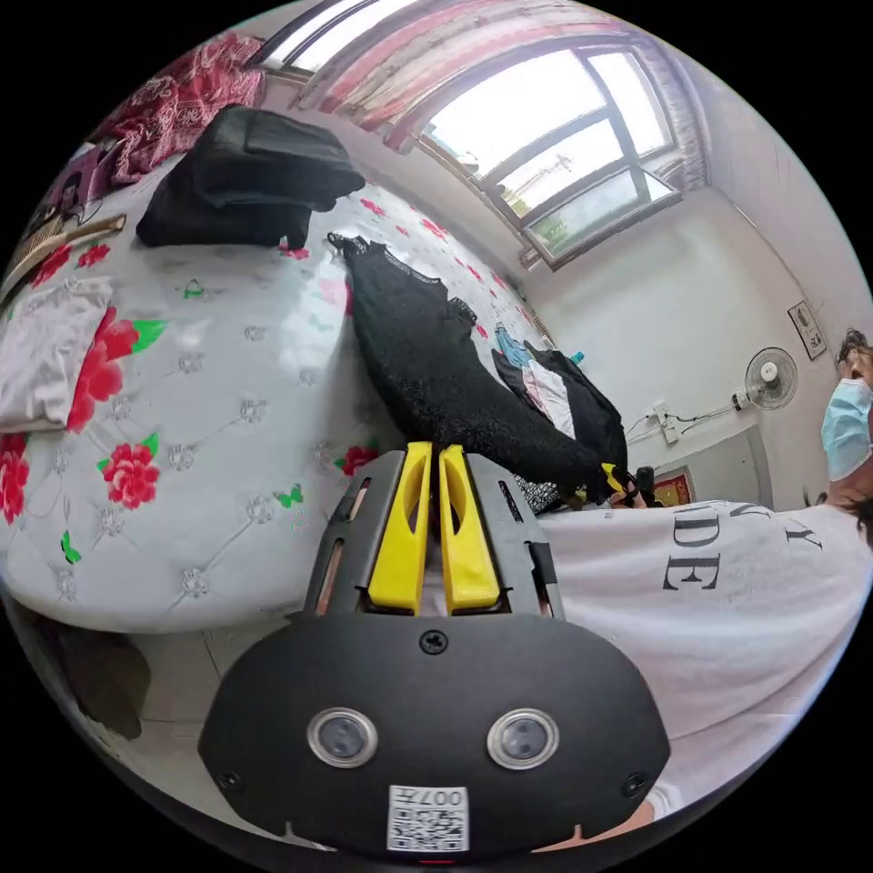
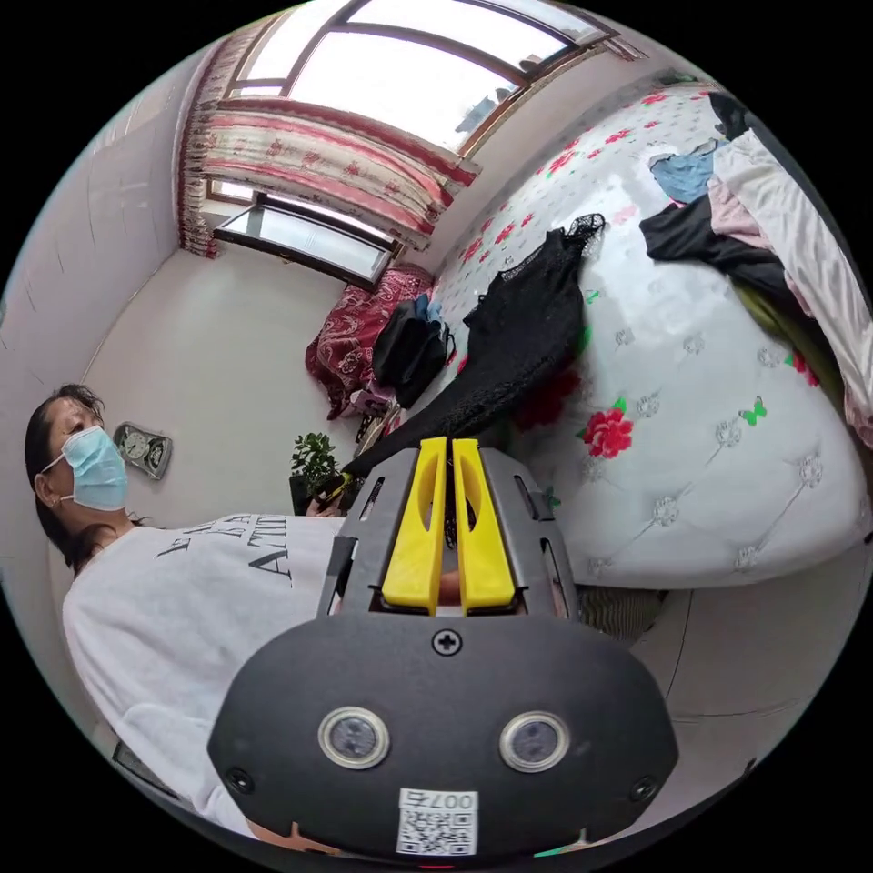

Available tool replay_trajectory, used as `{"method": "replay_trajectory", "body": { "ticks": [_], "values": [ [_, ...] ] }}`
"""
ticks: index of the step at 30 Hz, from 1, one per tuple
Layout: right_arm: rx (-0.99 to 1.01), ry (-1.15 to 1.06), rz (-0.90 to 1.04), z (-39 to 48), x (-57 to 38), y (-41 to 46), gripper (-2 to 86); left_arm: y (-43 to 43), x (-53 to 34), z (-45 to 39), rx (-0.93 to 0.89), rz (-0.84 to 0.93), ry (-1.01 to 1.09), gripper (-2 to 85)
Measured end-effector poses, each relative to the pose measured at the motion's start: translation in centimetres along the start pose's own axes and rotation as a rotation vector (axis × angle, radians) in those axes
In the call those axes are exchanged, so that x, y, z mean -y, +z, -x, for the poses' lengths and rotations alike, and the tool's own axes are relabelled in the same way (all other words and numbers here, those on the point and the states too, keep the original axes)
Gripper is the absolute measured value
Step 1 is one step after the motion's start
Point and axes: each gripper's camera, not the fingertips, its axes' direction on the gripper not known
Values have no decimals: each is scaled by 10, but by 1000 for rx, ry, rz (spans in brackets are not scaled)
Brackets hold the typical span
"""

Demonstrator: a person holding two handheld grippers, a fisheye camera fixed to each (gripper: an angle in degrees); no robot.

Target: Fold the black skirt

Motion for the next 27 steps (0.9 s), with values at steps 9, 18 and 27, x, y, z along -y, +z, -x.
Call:
{"method": "replay_trajectory", "body": {
  "ticks": [9,18,27],
  "values": [
    [-50,72,26,-11,47,43,-1,40,68,62,-96,-24,-151,-5],
    [-521,-1,-125,11,172,130,24,79,189,82,211,-242,-304,95],
    [-540,62,60,-61,94,169,39,127,130,115,259,101,-132,106]
  ]
}}
